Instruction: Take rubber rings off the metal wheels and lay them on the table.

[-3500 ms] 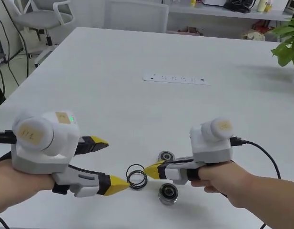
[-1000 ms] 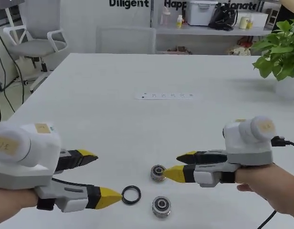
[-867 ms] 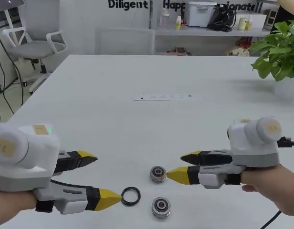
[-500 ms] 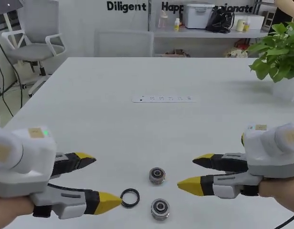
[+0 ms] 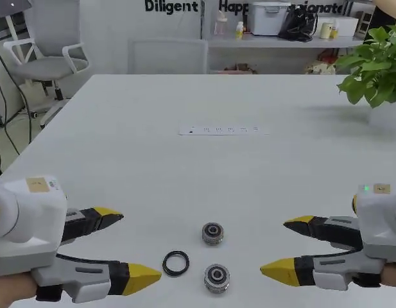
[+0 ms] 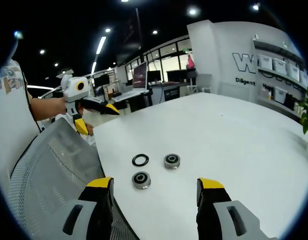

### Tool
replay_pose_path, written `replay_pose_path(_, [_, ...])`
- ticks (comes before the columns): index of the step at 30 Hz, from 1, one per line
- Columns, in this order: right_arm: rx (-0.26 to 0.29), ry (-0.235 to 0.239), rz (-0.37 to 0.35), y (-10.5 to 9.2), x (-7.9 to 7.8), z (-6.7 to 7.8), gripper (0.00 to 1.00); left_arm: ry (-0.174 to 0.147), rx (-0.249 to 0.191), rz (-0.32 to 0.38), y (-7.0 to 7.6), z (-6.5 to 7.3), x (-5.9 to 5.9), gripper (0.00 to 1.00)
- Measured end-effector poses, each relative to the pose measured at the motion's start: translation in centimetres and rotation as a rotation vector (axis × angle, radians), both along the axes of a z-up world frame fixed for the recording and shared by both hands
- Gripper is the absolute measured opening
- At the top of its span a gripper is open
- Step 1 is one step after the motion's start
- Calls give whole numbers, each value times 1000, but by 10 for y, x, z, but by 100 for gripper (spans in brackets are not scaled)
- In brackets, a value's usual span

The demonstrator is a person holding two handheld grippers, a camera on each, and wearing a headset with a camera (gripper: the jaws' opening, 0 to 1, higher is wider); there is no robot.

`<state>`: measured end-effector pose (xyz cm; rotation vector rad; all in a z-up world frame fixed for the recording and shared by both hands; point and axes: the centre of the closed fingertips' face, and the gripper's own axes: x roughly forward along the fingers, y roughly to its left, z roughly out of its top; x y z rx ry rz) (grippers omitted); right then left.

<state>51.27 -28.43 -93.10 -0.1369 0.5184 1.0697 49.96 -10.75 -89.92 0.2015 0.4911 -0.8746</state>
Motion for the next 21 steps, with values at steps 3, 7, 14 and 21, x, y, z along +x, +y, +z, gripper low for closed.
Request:
replay_pose_path(3, [-3,-2,-4,-4,-1,-2,68,-1,-9,15,2,0,-1,74])
replay_pose_path(7, [-2,-8,-16,-9,-3,-3,69,5,-12,30,5,-4,-2,74])
replay_pose_path(14, [6,-8,-43,-14,-9,-5,70,7,-16,60,8,-8,-2,75])
replay_pose_path(21, [-5,-19,-54,-17,-7,-9,70,7,-22,78,9,-10,-2,75])
